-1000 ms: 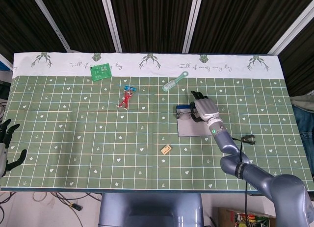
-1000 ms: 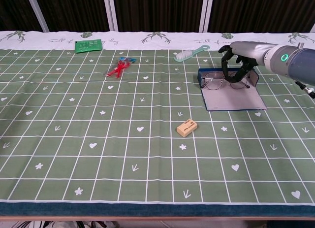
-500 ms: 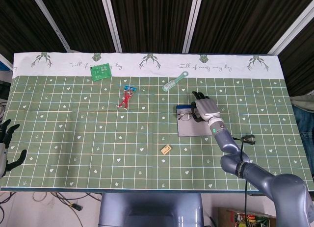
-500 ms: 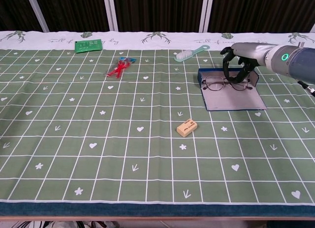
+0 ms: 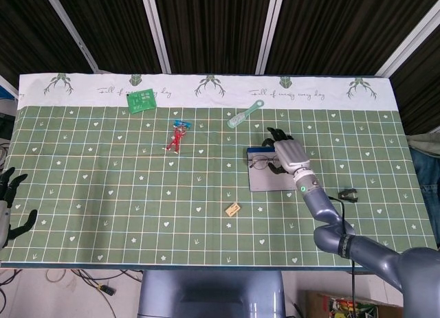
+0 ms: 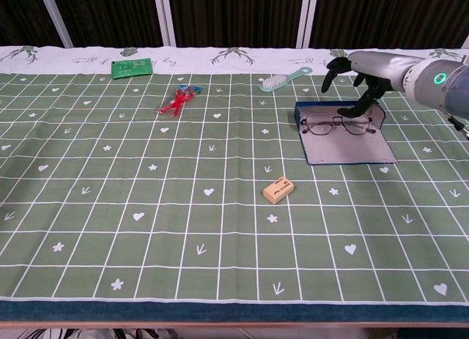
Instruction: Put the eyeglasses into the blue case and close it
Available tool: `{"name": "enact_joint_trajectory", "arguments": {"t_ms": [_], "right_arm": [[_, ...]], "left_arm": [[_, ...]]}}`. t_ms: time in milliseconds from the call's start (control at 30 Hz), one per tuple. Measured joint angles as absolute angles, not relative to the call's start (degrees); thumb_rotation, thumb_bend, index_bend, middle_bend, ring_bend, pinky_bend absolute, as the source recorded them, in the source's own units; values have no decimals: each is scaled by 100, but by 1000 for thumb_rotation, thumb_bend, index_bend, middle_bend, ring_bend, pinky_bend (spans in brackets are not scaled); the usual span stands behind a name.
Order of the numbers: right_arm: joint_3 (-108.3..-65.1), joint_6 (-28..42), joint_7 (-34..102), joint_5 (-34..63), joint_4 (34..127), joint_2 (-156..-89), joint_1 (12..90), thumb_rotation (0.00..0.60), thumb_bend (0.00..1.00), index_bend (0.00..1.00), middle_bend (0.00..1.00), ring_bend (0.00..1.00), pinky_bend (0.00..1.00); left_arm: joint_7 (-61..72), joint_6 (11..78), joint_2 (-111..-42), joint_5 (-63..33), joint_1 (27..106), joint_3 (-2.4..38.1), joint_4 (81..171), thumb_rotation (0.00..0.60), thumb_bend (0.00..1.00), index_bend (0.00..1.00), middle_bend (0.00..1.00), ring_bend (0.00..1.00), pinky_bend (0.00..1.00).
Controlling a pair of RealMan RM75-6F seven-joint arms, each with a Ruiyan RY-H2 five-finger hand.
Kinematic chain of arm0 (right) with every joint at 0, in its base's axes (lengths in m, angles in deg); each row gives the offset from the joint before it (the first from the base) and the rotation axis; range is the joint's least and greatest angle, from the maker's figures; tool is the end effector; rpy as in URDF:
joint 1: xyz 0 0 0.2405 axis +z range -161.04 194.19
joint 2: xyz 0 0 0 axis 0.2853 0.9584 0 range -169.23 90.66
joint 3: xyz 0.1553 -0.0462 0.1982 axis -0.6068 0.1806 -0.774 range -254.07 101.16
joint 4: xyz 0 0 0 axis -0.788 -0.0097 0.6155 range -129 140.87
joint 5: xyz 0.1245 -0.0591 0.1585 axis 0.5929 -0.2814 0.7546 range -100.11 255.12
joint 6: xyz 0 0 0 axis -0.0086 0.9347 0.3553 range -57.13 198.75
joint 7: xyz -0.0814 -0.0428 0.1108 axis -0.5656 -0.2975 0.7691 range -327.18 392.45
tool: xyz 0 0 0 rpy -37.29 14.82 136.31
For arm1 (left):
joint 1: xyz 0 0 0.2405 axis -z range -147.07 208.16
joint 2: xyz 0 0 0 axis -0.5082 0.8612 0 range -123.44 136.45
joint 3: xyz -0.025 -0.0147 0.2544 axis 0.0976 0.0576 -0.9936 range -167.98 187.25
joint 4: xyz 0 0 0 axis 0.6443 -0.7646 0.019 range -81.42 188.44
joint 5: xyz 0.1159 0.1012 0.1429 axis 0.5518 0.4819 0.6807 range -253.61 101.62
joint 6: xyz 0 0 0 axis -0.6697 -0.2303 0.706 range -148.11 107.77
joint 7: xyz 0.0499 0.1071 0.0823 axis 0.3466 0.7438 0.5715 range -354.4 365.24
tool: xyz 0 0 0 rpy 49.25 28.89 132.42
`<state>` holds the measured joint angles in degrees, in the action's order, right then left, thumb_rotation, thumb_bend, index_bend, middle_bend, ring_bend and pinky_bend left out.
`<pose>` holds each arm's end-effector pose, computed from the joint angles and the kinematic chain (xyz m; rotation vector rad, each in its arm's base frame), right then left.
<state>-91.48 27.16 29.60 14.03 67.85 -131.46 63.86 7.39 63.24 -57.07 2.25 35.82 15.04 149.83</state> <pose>-0.1827 -0.4223 -0.0008 1.7270 -1.0630 0.9011 -0.3120 0.1905 0.1645 -1.2648 -0.9696 -0.8799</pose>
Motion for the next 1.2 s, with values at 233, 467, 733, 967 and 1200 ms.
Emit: {"name": "enact_joint_trajectory", "arguments": {"t_ms": [233, 467, 733, 967, 1200], "right_arm": [[-8874, 2003, 2533, 1277, 8124, -12586, 5857, 600, 394, 197, 144, 153, 200], [-8620, 1625, 1719, 1496, 8983, -12206, 5533, 600, 395, 188, 421, 488, 520], [-8621, 1549, 1003, 2064, 9127, -12182, 5565, 600, 458, 188, 719, 763, 851], [-8665, 1639, 400, 2764, 8983, -12406, 5777, 600, 547, 176, 798, 830, 894], [-8703, 1726, 111, 3195, 8717, -12650, 5972, 600, 599, 168, 808, 840, 900]], "left_arm": [[750, 6350, -5723, 254, 3576, 1497, 14990, 600, 354, 118, 0, 0, 0], [745, 6361, -5726, 274, 3573, 1493, 14983, 600, 354, 118, 0, 0, 0], [702, 6347, -5720, 212, 3573, 1524, 14984, 600, 353, 118, 0, 0, 0], [707, 6306, -5712, 165, 3587, 1536, 15002, 600, 354, 118, 0, 0, 0], [711, 6294, -5708, 157, 3587, 1531, 15017, 600, 354, 118, 0, 0, 0]]}}
